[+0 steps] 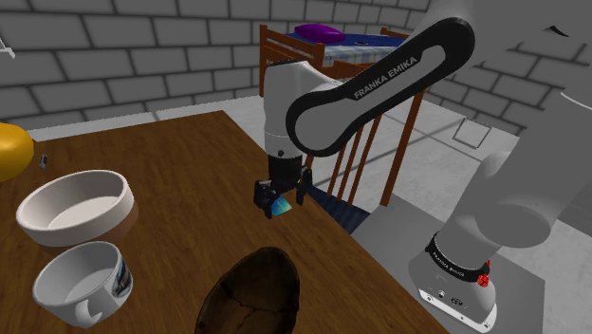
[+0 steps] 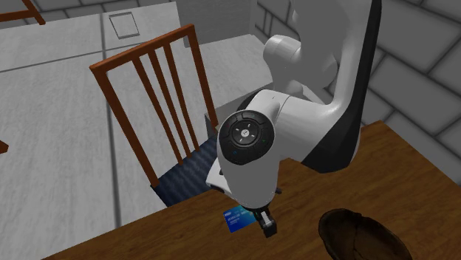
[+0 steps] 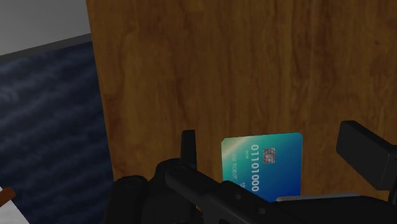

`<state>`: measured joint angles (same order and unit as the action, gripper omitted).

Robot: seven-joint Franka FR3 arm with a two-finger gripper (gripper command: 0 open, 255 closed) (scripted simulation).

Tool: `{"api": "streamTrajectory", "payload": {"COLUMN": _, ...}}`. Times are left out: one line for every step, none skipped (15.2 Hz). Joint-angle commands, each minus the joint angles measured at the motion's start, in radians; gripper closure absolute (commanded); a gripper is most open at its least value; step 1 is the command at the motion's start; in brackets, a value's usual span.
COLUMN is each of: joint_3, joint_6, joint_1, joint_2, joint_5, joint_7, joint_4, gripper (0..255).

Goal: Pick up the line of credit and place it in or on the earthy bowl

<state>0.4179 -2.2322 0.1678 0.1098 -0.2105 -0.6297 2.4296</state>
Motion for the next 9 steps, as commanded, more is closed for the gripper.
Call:
{"api": "streamTrajectory", "payload": {"joint_3": 0.0, "joint_6": -0.002, "joint_1": 0.0, "joint_2": -0.001, "joint_5": 0.0, "joint_7": 0.0, "joint_4": 0.001, "gripper": 0}}
{"api": "streamTrajectory", "payload": {"joint_3": 0.0, "joint_6": -0.002, "joint_1": 0.0, "joint_2": -0.001, "joint_5": 0.0, "joint_7": 0.0, "joint_4": 0.001, "gripper": 0}}
{"api": "streamTrajectory", "payload": {"joint_3": 0.0, "joint_6": -0.002, "joint_1": 0.0, "joint_2": -0.001, "joint_5": 0.0, "joint_7": 0.0, "joint_4": 0.001, "gripper": 0}}
{"api": "streamTrajectory", "payload": {"joint_3": 0.0, "joint_6": -0.002, "joint_1": 0.0, "joint_2": -0.001, "joint_5": 0.0, "joint_7": 0.0, "joint_4": 0.001, "gripper": 0}}
{"api": "streamTrajectory", "payload": {"joint_3": 0.0, "joint_6": -0.002, "joint_1": 0.0, "joint_2": -0.001, "joint_5": 0.0, "joint_7": 0.0, "joint_4": 0.001, "gripper": 0}}
{"api": "streamTrajectory", "payload": {"joint_3": 0.0, "joint_6": -0.002, "joint_1": 0.0, "joint_2": -0.001, "joint_5": 0.0, "joint_7": 0.0, "joint_4": 0.001, "gripper": 255}}
{"api": "streamTrajectory", "payload": {"joint_3": 0.0, "joint_6": -0.002, "joint_1": 0.0, "joint_2": -0.001, "joint_5": 0.0, "joint_7": 0.0, "joint_4": 0.001, "gripper": 255}}
{"api": "streamTrajectory", "payload": {"joint_3": 0.0, "joint_6": -0.002, "joint_1": 0.0, "joint_2": 0.0, "joint_5": 0.0, "joint_7": 0.0, "joint_4": 0.001, "gripper": 255}}
{"api": "streamTrajectory", "payload": {"joint_3": 0.0, "joint_6": -0.002, "joint_1": 0.0, "joint_2": -0.001, "joint_5": 0.0, "joint_7": 0.0, "joint_4": 0.001, "gripper": 255}}
